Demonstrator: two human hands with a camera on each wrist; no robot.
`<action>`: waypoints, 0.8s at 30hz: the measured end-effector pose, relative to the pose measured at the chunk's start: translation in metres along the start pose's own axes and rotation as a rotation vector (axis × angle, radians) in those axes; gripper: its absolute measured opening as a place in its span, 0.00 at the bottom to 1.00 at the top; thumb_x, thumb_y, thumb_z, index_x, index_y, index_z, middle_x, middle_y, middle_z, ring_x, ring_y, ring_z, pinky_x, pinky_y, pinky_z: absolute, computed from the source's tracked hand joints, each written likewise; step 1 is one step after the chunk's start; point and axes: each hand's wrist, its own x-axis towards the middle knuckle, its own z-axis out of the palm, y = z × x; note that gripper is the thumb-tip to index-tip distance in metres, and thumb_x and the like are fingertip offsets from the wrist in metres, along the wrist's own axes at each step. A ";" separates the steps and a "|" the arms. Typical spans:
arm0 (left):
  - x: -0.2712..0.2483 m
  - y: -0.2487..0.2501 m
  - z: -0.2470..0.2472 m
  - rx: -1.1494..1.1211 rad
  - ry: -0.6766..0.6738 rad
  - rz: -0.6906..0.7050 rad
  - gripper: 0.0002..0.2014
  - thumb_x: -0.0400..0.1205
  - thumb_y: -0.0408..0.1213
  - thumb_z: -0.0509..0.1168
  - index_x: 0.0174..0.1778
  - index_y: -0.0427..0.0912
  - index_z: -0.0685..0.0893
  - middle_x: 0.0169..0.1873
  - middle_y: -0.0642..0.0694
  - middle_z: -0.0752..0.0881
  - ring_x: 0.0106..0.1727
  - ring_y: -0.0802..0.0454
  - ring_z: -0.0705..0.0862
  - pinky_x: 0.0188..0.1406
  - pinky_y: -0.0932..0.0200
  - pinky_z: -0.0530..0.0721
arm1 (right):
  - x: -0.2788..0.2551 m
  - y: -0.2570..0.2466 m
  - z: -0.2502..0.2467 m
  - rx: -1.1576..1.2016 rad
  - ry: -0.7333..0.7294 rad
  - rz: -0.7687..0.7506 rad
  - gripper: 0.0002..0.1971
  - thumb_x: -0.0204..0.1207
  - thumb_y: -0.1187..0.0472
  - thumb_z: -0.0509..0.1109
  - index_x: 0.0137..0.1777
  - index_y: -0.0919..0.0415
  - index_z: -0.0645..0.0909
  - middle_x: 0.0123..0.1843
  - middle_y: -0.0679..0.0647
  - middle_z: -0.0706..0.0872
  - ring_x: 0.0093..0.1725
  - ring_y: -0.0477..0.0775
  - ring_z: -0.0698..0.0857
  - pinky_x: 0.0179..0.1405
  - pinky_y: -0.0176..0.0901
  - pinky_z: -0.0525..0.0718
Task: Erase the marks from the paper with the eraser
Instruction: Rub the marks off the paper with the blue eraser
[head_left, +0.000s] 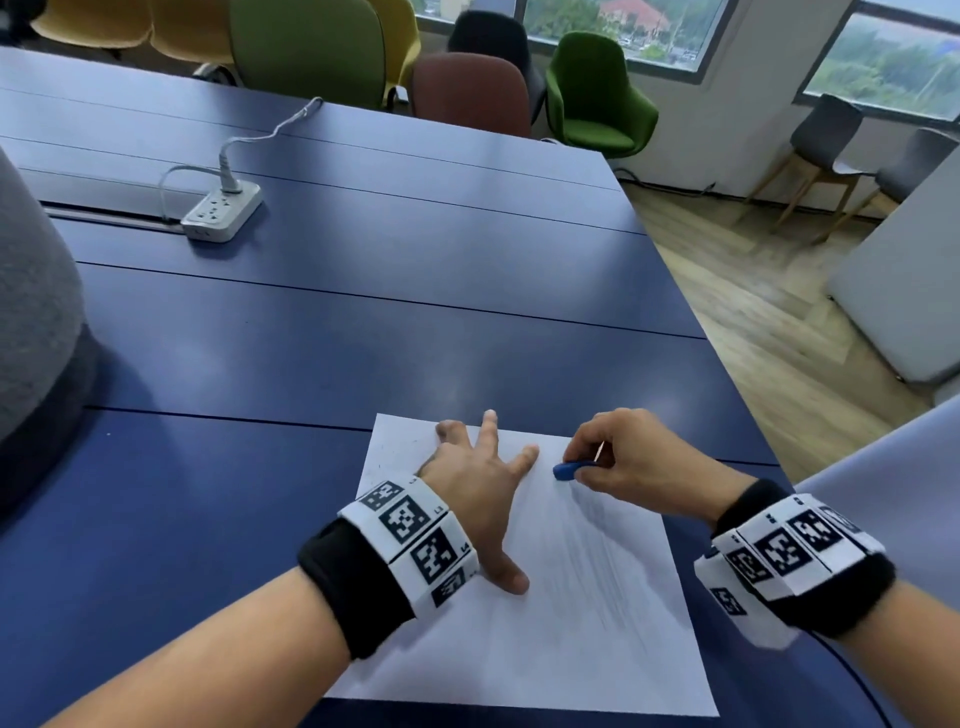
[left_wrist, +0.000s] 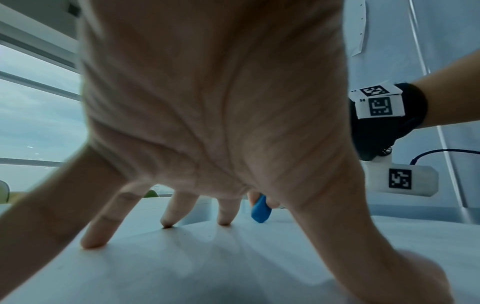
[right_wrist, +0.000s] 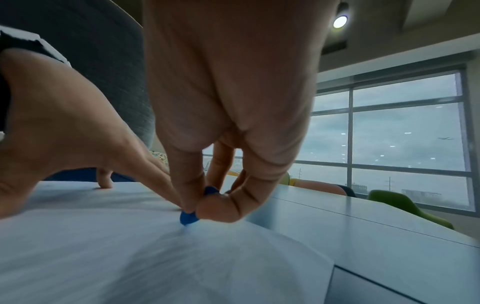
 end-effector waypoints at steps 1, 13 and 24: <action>0.000 0.000 0.000 -0.011 -0.005 -0.002 0.66 0.61 0.69 0.77 0.85 0.57 0.41 0.85 0.37 0.39 0.80 0.20 0.49 0.65 0.37 0.80 | 0.001 0.000 0.000 0.003 -0.003 -0.008 0.02 0.73 0.57 0.76 0.43 0.54 0.88 0.35 0.43 0.84 0.31 0.40 0.82 0.30 0.35 0.82; 0.000 0.008 -0.009 0.025 -0.068 -0.010 0.65 0.65 0.67 0.76 0.85 0.60 0.35 0.84 0.32 0.36 0.78 0.13 0.46 0.71 0.33 0.70 | 0.003 0.002 0.001 0.167 -0.122 -0.044 0.05 0.74 0.58 0.77 0.45 0.59 0.87 0.27 0.49 0.83 0.21 0.45 0.77 0.21 0.37 0.80; -0.002 0.007 -0.011 0.054 -0.060 -0.007 0.65 0.64 0.68 0.76 0.85 0.59 0.36 0.84 0.31 0.37 0.78 0.15 0.49 0.74 0.33 0.66 | 0.001 0.001 0.000 0.169 -0.123 -0.023 0.03 0.76 0.60 0.75 0.45 0.58 0.85 0.28 0.49 0.83 0.20 0.42 0.77 0.21 0.31 0.77</action>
